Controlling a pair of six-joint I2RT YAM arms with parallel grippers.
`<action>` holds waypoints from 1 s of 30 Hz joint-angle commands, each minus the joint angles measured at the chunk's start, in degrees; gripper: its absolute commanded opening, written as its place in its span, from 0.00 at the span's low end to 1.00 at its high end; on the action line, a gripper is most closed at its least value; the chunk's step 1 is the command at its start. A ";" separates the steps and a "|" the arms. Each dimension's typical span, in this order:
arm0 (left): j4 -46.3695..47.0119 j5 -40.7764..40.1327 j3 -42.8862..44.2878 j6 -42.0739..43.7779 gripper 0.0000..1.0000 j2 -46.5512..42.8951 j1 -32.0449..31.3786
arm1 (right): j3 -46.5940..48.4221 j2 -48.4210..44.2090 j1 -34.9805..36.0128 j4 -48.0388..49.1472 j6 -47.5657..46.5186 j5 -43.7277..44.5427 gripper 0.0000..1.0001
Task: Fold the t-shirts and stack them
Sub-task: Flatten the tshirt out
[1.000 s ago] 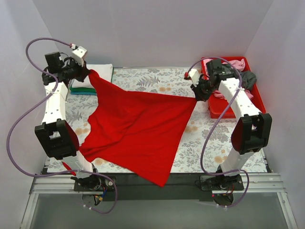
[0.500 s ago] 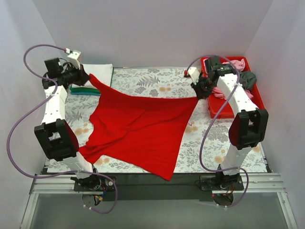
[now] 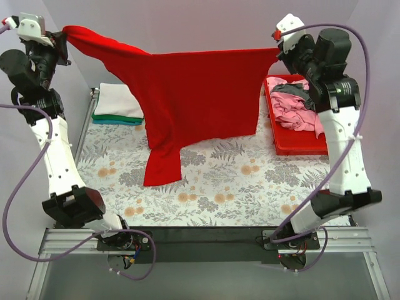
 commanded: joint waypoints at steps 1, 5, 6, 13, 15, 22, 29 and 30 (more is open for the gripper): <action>10.85 -3.55 -3.30 -3.50 0.00 -8.54 0.99 | -5.85 -8.20 -0.19 14.72 -0.05 5.74 0.01; 13.75 -6.08 -7.87 -1.93 0.00 -16.01 0.99 | -7.79 -13.93 -0.19 18.86 -1.10 8.83 0.01; 14.10 -6.87 -8.58 -1.40 0.00 -19.15 0.99 | -9.27 -15.33 -0.19 20.52 -1.19 8.92 0.01; 14.54 -14.52 -13.60 5.01 0.00 -32.87 1.07 | -14.82 -28.59 -0.19 25.10 -3.04 10.58 0.01; 14.54 -17.25 -13.34 6.68 0.00 -34.73 0.99 | -15.09 -30.72 -0.19 26.41 -4.26 10.85 0.01; 10.67 -23.67 -4.64 11.17 0.00 -33.34 0.90 | -10.61 -32.14 -0.19 29.14 -9.09 10.85 0.01; 6.47 -23.15 1.78 13.28 0.00 -25.26 0.90 | -12.36 -26.69 -0.11 33.71 -11.21 8.83 0.01; 4.89 -22.27 1.00 13.28 0.00 -24.12 0.98 | -15.06 -26.16 -0.19 34.76 -11.47 8.40 0.01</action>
